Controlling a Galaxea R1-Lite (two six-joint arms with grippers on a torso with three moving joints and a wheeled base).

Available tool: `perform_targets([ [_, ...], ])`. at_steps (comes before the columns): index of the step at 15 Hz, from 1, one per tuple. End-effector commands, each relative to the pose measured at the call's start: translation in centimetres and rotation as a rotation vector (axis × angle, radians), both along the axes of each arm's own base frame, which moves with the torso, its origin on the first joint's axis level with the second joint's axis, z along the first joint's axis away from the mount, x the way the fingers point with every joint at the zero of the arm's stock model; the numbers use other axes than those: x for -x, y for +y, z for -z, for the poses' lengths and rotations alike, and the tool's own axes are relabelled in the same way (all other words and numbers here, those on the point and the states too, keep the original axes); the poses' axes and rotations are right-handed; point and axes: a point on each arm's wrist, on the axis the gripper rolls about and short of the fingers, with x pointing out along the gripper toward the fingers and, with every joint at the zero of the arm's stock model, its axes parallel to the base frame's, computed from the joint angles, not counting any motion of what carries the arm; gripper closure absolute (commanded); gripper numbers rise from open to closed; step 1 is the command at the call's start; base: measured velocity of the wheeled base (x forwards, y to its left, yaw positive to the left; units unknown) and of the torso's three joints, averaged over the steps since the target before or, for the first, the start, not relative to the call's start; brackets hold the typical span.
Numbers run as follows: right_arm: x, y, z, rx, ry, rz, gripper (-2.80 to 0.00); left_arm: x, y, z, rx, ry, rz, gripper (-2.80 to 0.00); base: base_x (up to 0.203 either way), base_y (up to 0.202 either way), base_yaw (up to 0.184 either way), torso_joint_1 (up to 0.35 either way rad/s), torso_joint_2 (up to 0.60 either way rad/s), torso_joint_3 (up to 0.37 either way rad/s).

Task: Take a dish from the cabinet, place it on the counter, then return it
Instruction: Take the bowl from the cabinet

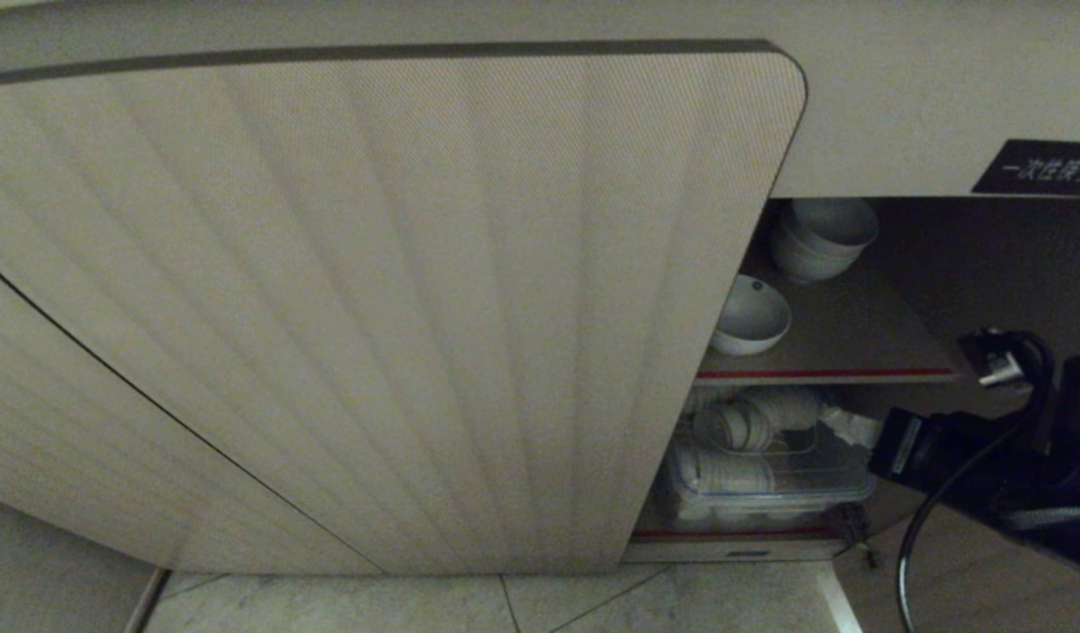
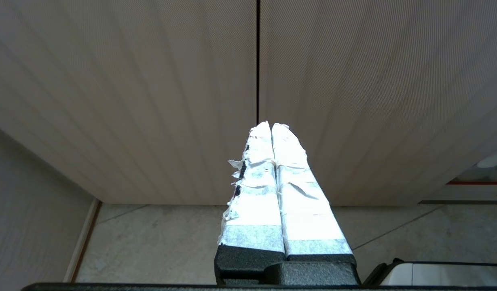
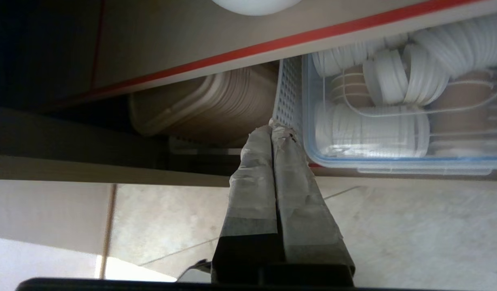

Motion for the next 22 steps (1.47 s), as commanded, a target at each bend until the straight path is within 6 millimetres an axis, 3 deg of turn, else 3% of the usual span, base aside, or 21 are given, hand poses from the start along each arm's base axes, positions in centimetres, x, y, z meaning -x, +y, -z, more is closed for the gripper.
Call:
perform_targets([
  [1,-0.5,0.1,0.3,0.029,-0.007,-0.008,0.0,0.0,0.0,0.0,0.001,-0.001,-0.001,0.0,0.0,0.0,0.0,0.0,0.0,0.0],
  [12,-2.3,0.0,-0.7,0.065,-0.079,0.056,0.0,0.0,0.0,0.0,0.001,-0.001,-0.001,0.0,0.0,0.0,0.0,0.0,0.0,0.0],
  [22,-3.0,-0.3,-1.7,-0.051,-0.076,0.093,0.0,0.0,0.0,0.0,0.001,-0.001,-0.001,0.0,0.0,0.0,0.0,0.0,0.0,0.0],
])
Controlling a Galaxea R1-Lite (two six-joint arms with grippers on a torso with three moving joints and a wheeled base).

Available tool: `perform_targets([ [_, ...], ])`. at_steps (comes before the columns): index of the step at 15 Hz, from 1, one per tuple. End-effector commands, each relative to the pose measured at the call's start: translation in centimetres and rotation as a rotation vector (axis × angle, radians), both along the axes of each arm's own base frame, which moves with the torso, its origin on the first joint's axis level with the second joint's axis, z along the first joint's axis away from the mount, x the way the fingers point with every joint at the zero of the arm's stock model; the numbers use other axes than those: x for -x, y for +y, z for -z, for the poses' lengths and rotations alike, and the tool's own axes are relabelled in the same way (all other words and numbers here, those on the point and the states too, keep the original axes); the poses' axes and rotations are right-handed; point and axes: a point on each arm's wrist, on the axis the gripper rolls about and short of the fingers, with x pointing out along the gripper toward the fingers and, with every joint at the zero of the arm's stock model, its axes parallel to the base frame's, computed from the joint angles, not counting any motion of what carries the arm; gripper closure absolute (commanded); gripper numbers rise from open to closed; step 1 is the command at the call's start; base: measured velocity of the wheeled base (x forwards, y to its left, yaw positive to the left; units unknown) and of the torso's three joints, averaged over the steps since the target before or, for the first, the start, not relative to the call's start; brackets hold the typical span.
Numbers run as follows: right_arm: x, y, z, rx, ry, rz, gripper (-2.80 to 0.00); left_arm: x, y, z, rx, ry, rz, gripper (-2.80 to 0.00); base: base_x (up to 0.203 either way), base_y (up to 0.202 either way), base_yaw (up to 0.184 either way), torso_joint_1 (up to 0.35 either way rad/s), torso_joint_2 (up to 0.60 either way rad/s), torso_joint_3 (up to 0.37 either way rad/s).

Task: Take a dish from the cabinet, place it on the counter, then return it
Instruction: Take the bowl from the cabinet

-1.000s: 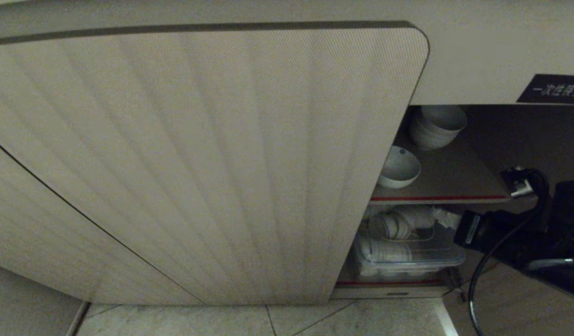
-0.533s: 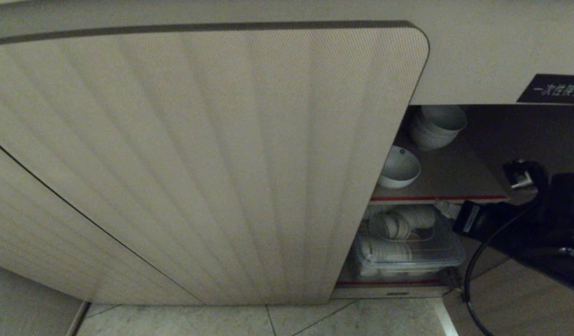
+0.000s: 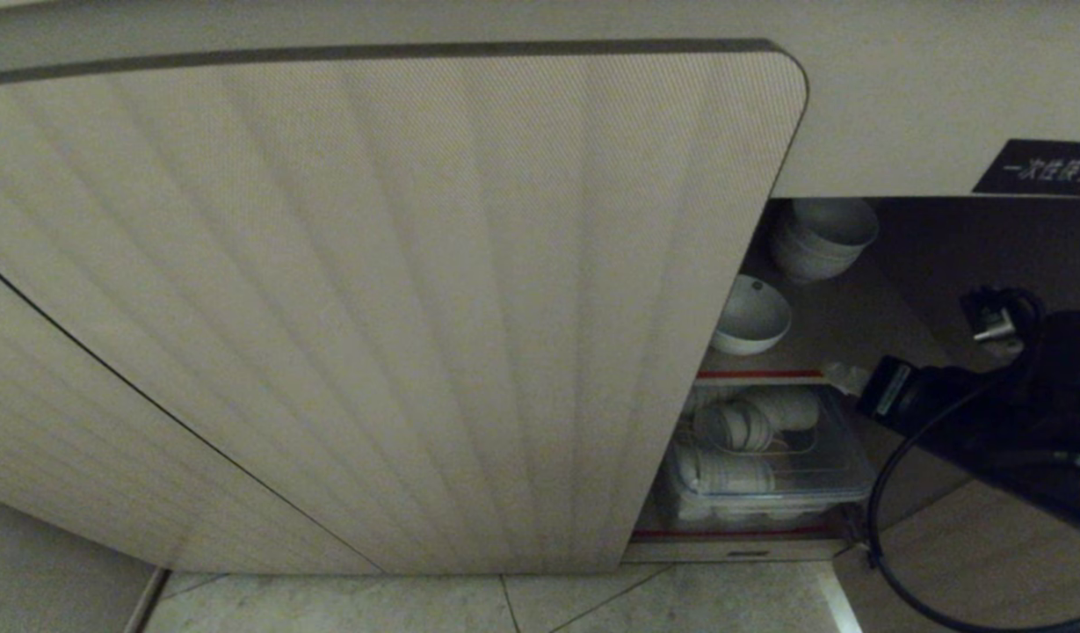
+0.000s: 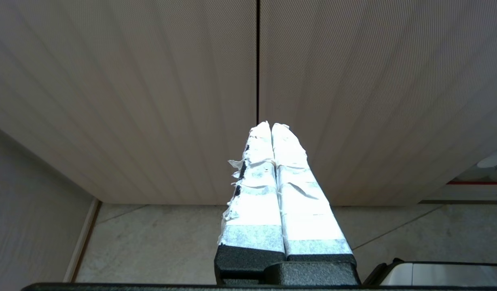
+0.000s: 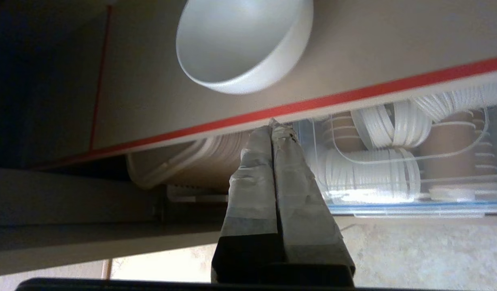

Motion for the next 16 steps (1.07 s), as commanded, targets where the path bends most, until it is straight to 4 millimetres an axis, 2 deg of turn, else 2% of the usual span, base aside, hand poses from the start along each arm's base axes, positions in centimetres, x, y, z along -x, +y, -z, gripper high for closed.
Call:
perform_targets([
  [1,-0.21,0.06,-0.33,-0.008,-0.018,-0.001,0.0,0.0,0.0,0.0,0.001,-0.001,-0.001,0.0,0.0,0.0,0.0,0.0,0.0,0.0],
  [16,-1.13,0.29,-0.45,0.002,-0.032,-0.004,0.0,0.0,0.0,0.0,0.001,-0.001,-0.001,0.0,0.0,0.0,0.0,0.0,0.0,0.0],
])
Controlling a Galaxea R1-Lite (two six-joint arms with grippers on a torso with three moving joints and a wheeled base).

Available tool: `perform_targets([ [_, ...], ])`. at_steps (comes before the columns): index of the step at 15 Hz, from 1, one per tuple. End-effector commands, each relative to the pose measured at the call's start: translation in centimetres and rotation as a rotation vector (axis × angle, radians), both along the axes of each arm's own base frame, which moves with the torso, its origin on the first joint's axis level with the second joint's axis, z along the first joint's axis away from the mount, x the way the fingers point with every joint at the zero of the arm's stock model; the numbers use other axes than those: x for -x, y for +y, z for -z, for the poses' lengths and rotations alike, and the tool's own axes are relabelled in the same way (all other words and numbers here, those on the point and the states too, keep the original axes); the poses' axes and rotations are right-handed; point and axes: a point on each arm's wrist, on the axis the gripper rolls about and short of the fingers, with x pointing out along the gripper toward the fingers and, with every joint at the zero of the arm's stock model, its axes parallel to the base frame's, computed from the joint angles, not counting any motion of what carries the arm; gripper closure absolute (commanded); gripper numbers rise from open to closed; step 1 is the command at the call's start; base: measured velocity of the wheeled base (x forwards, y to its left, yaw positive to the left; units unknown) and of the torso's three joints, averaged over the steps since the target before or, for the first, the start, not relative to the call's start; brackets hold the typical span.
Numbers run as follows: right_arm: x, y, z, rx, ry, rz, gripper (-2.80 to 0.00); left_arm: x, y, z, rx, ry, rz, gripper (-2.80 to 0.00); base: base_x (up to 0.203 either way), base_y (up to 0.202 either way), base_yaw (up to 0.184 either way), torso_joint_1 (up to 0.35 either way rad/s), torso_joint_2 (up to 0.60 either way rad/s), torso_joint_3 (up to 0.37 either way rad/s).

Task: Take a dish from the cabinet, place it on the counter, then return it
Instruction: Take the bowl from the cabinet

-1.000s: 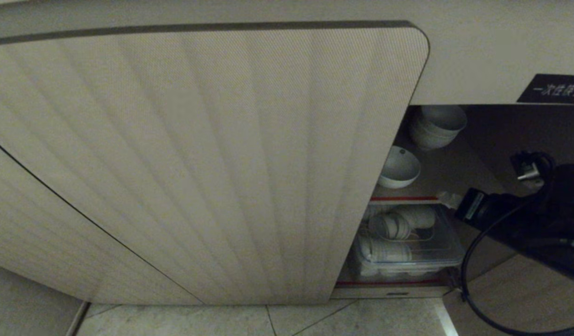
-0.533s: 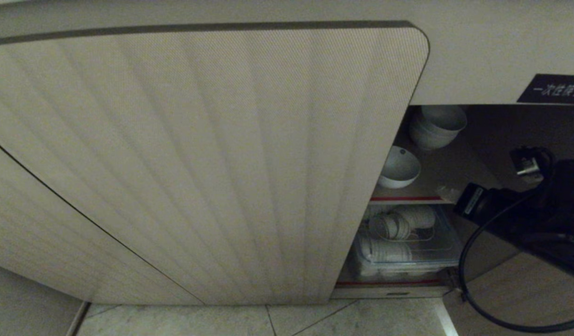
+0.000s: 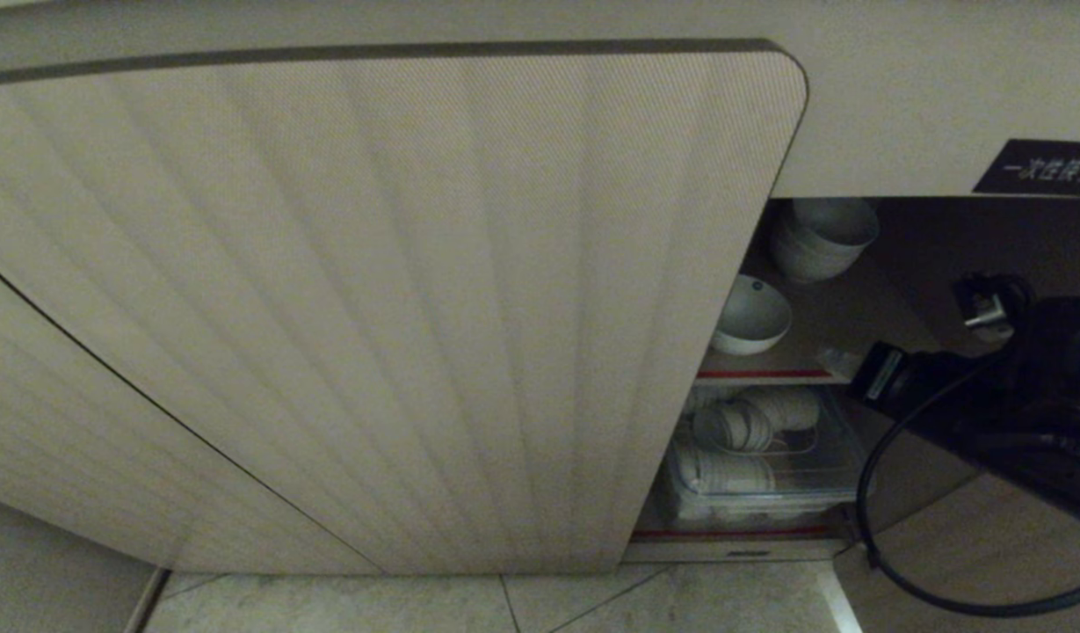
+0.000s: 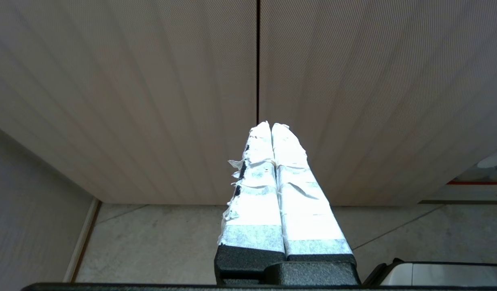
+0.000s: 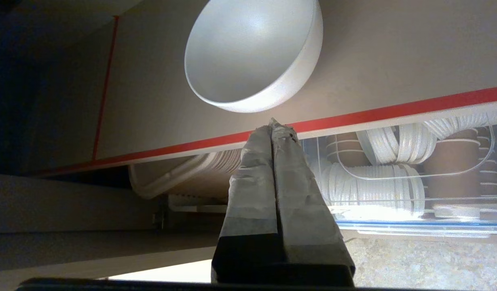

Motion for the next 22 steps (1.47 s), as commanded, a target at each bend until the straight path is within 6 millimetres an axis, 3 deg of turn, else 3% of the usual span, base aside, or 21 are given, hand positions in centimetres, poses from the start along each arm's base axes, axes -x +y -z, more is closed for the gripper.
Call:
perform_targets([
  [1,-0.3,0.1,0.0,-0.004,-0.003,-0.001,0.0,0.0,0.0,0.0,0.0,0.0,-0.001,0.0,0.0,0.0,0.0,0.0,0.0,0.0],
  [9,-1.1,0.3,0.0,-0.004,0.003,-0.001,0.0,0.0,0.0,0.0,0.0,0.0,-0.001,0.0,0.0,0.0,0.0,0.0,0.0,0.0],
  [10,-1.2,0.3,0.0,-0.004,0.005,-0.001,-2.8,0.0,0.0,0.0,0.0,0.0,-0.001,0.0,0.0,0.0,0.0,0.0,0.0,0.0],
  [22,-1.6,0.4,0.0,-0.006,0.001,0.0,-2.8,0.0,0.0,0.0,0.0,0.0,-0.001,0.0,0.0,0.0,0.0,0.0,0.0,0.0],
])
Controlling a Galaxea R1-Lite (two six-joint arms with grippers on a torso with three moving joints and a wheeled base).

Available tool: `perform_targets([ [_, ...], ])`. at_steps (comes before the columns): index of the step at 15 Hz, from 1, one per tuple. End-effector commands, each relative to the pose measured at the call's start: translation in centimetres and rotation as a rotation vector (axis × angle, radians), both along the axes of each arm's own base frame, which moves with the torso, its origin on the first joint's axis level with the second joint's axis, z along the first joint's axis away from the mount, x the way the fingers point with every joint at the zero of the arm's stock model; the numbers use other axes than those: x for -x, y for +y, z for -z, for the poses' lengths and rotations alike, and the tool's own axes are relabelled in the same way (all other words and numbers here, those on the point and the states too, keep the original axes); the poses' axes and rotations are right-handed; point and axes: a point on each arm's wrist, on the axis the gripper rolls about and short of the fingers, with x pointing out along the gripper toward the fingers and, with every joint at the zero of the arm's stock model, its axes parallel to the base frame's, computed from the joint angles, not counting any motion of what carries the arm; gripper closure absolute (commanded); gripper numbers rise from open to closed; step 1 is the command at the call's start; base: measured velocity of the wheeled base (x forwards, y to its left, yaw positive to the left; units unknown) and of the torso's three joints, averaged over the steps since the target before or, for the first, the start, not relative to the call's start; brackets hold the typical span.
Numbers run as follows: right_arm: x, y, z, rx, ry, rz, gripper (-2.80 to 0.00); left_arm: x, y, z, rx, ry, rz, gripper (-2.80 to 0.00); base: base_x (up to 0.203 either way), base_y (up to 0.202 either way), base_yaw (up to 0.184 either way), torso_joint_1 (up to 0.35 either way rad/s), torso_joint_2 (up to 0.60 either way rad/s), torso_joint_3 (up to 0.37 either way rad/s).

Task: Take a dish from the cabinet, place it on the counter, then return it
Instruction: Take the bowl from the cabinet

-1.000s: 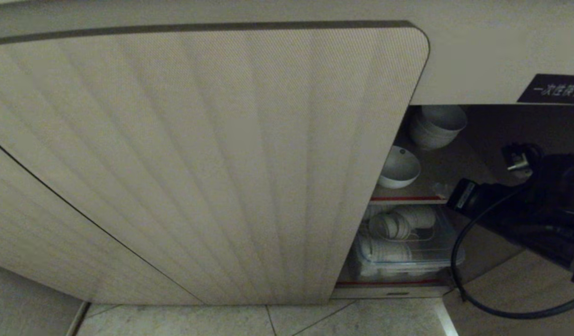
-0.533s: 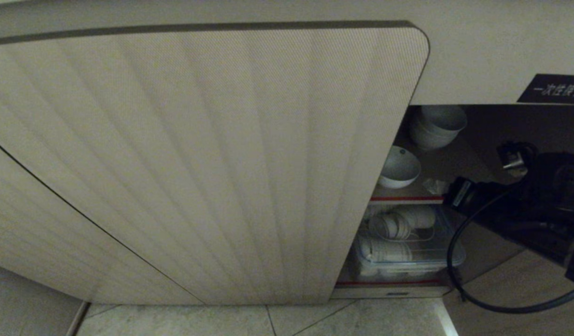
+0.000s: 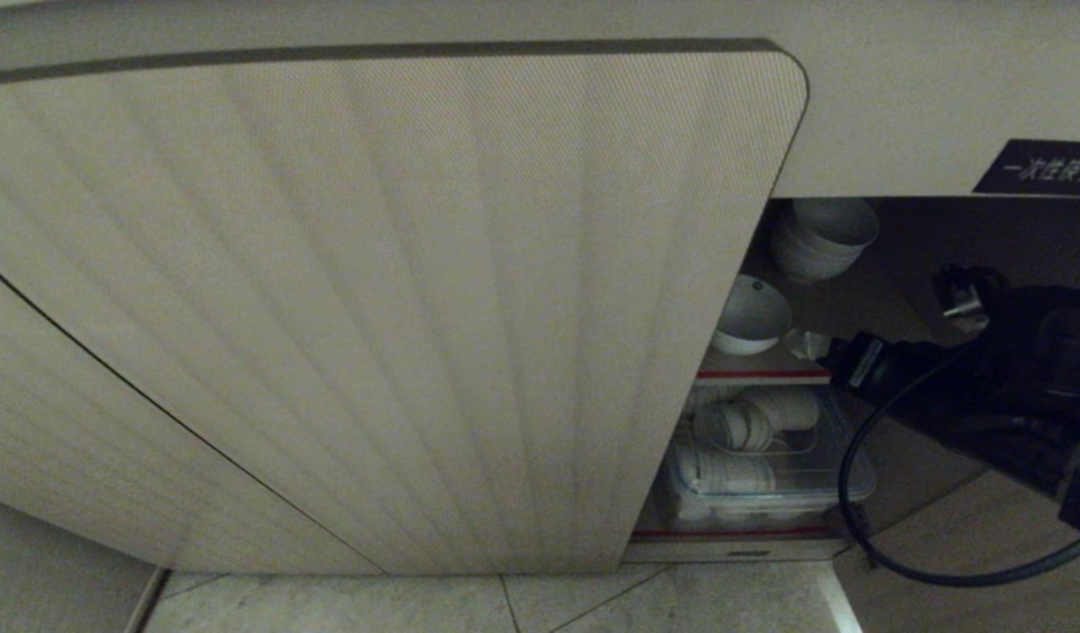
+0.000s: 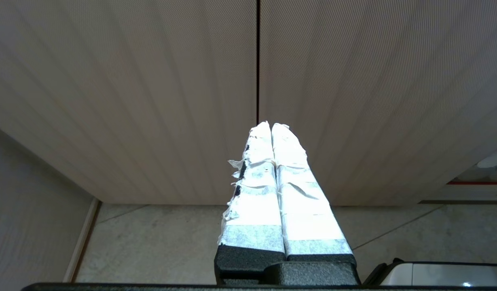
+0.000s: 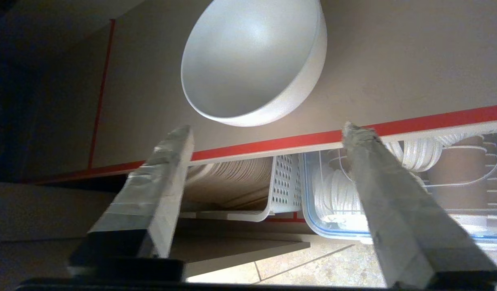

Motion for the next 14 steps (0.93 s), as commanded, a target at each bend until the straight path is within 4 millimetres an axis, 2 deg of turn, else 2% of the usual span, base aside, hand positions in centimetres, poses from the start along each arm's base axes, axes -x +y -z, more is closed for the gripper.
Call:
perform_targets([
  [1,-0.1,0.0,-0.1,-0.005,-0.001,-0.001,-2.8,0.0,0.0,0.0,0.001,0.0,-0.001,0.0,0.0,0.0,0.0,0.0,0.0,0.0],
  [14,-1.4,0.3,0.5,0.003,0.074,0.0,-2.8,0.0,0.0,0.0,0.001,0.0,-0.001,0.0,0.0,0.0,0.0,0.0,0.0,0.0],
])
